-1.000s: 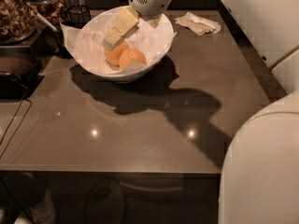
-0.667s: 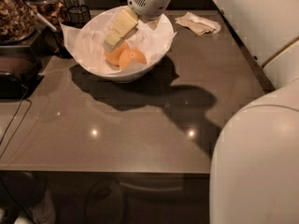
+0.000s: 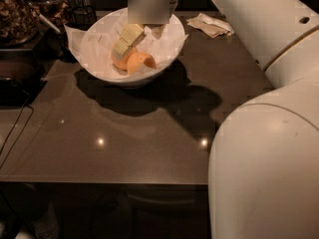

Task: Pick orange from white bowl

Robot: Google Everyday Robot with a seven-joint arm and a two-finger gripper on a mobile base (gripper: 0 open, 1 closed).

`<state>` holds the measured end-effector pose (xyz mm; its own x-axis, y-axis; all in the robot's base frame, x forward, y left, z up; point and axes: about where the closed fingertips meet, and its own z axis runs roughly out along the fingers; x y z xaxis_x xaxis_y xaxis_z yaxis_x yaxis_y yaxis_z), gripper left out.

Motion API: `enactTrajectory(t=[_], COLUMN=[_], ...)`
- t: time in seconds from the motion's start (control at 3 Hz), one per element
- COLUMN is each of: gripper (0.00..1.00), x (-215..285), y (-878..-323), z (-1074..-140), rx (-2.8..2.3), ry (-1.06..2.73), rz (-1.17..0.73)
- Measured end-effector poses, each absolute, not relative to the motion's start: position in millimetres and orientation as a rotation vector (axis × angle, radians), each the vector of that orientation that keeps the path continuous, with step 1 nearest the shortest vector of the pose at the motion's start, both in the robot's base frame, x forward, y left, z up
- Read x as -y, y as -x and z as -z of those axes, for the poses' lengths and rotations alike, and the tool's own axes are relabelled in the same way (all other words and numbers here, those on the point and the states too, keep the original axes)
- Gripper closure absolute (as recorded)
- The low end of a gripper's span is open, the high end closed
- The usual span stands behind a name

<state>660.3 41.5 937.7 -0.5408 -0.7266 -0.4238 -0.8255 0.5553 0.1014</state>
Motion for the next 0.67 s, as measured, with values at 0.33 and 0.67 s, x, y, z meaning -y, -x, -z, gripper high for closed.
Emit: enactTrajectory(t=[0.33, 0.67], gripper=[0.15, 0.18], x=[-43.1, -43.6], y=[-666.2, -669.5], z=[-928.4, -915.1], rx=[-2.473, -2.495], ry=[1.285, 1.289], rz=[-0.403, -0.414])
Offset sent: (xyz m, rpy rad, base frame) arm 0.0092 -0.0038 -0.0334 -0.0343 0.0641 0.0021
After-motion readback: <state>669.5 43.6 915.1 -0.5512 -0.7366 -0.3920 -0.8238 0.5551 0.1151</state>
